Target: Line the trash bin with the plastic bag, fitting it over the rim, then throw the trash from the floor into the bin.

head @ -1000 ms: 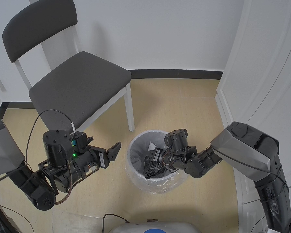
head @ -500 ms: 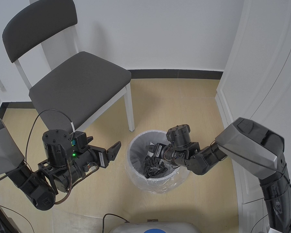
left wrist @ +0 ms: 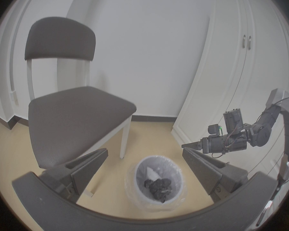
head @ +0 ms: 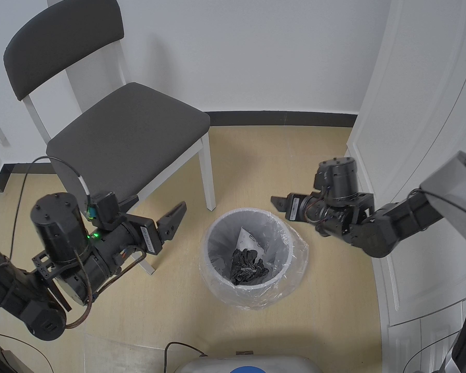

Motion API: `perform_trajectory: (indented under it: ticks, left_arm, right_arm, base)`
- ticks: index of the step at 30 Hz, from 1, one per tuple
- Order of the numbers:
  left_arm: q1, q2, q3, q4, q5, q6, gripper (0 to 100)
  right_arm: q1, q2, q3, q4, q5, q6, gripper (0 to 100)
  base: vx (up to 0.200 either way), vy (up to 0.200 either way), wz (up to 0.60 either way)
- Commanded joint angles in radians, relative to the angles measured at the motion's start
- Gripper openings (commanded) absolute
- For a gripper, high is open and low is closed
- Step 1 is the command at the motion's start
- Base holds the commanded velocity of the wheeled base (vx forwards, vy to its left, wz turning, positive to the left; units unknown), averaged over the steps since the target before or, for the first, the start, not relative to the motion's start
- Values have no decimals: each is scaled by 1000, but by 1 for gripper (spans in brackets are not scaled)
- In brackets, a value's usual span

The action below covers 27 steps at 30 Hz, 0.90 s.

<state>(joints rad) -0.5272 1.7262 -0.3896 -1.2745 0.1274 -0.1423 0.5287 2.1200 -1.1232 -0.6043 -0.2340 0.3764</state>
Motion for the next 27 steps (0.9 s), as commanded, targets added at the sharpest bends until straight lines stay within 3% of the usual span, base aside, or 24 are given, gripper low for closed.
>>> perform_trajectory:
  ticks: [1, 5, 9, 11, 14, 17, 18, 20, 21, 24, 27]
  left_arm:
    - [-30, -247, 28, 6, 12, 0, 100]
    - [-30, -362, 34, 12, 14, 0, 100]
    - [16, -527, 17, 20, 6, 20, 100]
    - [50, -642, 0, 83, -11, 30, 100]
    - [53, -734, -9, 167, -22, 30, 100]
    - [52, -875, -26, 353, -32, 27, 100]
    - [52, -875, -26, 353, -32, 27, 100]
    - [52, -971, -40, 483, -32, 27, 100]
    - [52, -971, -40, 483, -32, 27, 100]
    - [52, -1073, -45, 621, -19, 26, 100]
    - [62, -1123, -45, 718, 9, 30, 100]
  right_arm:
    - [-39, -278, 109, -5, -96, -63, 100]
    - [-39, -407, 155, -5, -117, -65, 100]
    - [-38, -581, 203, -6, -172, -67, 100]
    - [-29, -703, 244, -32, -231, -88, 100]
    - [-29, -787, 293, -89, -255, -160, 100]
    - [-47, -913, 399, -221, -257, -310, 100]
    - [-47, -913, 399, -221, -257, -310, 100]
    - [-105, -996, 490, -316, -249, -433, 100]
    - [-105, -996, 490, -316, -249, -433, 100]
    - [-176, -1101, 625, -402, -240, -541, 100]
    - [-210, -1174, 684, -417, -214, -562, 100]
  base:
    - [0, 0, 0]
    - [0, 0, 0]
    - [0, 0, 0]
    - [0, 0, 0]
    - [0, 0, 0]
    - [0, 0, 0]
    - [0, 0, 0]
    - [0, 0, 0]
    - [0, 0, 0]
    - [0, 0, 0]
    - [0, 0, 0]
